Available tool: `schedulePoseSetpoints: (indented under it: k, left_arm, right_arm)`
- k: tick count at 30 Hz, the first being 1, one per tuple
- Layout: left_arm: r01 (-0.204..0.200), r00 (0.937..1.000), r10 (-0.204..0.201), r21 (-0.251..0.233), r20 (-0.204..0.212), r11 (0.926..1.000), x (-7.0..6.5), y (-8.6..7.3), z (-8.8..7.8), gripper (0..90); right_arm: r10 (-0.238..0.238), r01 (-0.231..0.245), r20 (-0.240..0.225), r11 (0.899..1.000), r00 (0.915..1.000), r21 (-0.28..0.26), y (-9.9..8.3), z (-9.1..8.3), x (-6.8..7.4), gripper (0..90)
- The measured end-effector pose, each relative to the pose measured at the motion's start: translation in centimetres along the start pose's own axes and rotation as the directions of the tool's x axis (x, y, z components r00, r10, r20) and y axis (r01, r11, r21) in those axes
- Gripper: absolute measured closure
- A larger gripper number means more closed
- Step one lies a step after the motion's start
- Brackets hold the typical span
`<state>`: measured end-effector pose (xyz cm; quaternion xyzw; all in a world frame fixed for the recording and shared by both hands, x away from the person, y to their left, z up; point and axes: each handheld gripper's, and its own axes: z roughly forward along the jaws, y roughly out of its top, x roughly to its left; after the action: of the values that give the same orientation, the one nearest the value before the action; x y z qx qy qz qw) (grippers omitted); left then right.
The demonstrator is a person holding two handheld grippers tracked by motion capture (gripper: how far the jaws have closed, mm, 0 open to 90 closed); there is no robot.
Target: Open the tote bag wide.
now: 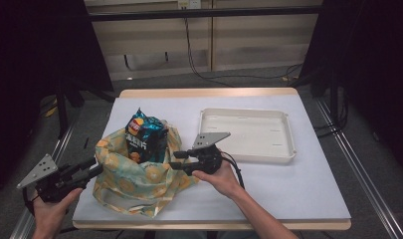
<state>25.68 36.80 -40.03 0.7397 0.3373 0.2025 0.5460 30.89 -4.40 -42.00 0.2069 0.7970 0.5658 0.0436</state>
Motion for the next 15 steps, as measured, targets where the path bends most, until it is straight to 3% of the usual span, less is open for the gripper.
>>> schedulePoseSetpoints:
  k: [5, 7, 11, 15]
  left_arm:
    - [-0.032, 0.9995, 0.032, -0.024, 0.006, 0.9992, 0.2, 1.8, 0.1, 56.1]
    - [-0.016, 0.9999, 0.016, -0.026, -0.003, 0.9995, 0.4, 2.2, 0.5, 55.7]
    - [0.023, 0.9996, -0.023, -0.031, 0.016, 0.9993, 1.2, 2.6, 1.9, 52.5]
    - [0.035, 0.999, -0.034, -0.014, 0.03, 0.9993, 1.6, 2.8, 3.2, 48.8]
  right_arm:
    - [0.012, -0.012, 0.049, 1.0, 0.9987, -0.003, 0.6, 0.2, -1.3, 54.3]
    - [0.02, -0.02, 0.068, 1.0, 0.9975, 0.0, 0.7, 0.4, -1.9, 51.4]
    - [0.049, -0.05, 0.09, 0.999, 0.9947, 0.007, 0.6, 1.2, -2.8, 45.1]
    - [0.054, -0.057, 0.086, 0.998, 0.9949, 0.033, 0.5, 2.1, -3.0, 48.8]
